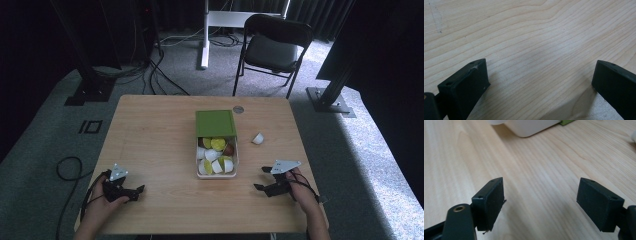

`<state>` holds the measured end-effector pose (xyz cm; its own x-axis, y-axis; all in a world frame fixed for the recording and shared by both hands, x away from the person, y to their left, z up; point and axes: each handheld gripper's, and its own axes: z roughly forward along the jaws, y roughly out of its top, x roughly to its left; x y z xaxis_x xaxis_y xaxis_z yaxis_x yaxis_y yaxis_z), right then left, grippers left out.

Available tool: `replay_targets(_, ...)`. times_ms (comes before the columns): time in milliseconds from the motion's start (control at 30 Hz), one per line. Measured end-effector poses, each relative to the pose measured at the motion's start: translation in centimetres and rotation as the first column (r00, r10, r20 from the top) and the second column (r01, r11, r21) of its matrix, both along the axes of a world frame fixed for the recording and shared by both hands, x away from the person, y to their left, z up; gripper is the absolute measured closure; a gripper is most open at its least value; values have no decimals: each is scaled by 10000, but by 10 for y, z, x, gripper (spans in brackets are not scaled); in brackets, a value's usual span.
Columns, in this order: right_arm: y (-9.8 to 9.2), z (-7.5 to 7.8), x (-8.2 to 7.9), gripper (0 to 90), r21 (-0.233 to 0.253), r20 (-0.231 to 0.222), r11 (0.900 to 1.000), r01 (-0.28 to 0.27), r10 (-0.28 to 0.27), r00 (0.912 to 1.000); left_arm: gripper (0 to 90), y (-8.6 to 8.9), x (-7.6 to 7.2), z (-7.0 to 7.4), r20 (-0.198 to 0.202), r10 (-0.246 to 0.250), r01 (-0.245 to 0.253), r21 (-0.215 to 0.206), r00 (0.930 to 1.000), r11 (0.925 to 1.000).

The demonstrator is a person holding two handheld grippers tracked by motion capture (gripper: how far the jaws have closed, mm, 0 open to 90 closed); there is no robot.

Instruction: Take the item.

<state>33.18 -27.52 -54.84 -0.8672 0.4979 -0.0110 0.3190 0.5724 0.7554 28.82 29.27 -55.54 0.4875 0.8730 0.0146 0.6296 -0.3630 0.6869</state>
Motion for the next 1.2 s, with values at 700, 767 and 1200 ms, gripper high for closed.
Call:
replay_targets(700, -6, -11, -14, 174, -294, -99, 9829, -1815, 1813, 9834, 17, 0, 0, 0, 0, 4, -4, -5, 10000, 10000)
replay_targets(767, -7, -11, -14, 171, -286, -136, 9836, -1780, 1777, 9840, 17, 0, 0, 0, -4, 3, -3, -2, 10000, 10000)
replay_targets(1200, -7, -12, -14, 124, -362, -288, 9868, -1580, 1570, 9872, 17, 0, 0, 0, -1, 2, -2, -2, 10000, 10000)
